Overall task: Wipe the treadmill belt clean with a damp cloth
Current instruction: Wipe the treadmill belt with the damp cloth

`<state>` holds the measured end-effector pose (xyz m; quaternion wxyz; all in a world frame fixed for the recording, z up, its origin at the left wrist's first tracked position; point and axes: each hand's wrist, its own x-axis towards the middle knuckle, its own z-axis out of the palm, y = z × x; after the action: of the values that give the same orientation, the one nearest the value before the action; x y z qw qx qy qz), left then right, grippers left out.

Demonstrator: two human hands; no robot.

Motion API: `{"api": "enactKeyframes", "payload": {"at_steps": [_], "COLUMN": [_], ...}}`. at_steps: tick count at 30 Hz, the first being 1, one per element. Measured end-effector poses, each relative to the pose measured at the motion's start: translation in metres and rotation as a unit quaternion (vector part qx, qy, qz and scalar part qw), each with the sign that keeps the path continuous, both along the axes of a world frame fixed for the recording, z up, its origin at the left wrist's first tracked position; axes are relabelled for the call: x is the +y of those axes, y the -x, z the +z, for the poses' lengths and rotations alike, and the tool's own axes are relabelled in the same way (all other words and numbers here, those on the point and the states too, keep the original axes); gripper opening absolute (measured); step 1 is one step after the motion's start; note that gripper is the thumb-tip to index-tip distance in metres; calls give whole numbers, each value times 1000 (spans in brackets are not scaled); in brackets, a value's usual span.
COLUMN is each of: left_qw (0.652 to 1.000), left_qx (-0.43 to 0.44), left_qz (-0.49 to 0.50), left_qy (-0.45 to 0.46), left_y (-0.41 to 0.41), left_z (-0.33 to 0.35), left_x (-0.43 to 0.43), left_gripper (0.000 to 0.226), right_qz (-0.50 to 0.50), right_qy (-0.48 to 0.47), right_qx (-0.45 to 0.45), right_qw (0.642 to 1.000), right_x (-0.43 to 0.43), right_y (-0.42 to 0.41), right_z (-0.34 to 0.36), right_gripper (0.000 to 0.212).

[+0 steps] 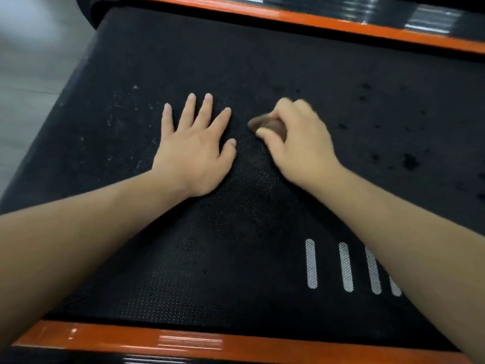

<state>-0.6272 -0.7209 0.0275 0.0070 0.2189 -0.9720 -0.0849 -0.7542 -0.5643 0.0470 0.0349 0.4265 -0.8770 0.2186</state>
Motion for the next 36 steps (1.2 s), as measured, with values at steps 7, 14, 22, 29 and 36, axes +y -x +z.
{"api": "enactKeyframes", "payload": {"at_steps": [7,14,22,29,36], "left_qw": [1000,1000,999,999,999], "left_qx": [8,21,33,37,31], "left_qz": [4,-1,-2,-3,-4], "left_qy": [0,17,15,12,8], "left_y": [2,3,3,2,3], "left_z": [0,-3,-1,-2,0], "left_x": [1,1,2,3,4], "left_gripper": [69,69,70,69,69], "right_qz": [-137,88,39,-158,73], "right_qy": [-2,-45,1,-8,-25], "right_qx": [-15,20,-9,-5,-1], "right_qw": [990,995,999,987,997], "right_x": [-17,-11,-56,-72,-69], "right_y": [80,41,50,139,81], "right_z": [13,4,-6,12,2], "right_gripper": [30,30,26,34,29]}}
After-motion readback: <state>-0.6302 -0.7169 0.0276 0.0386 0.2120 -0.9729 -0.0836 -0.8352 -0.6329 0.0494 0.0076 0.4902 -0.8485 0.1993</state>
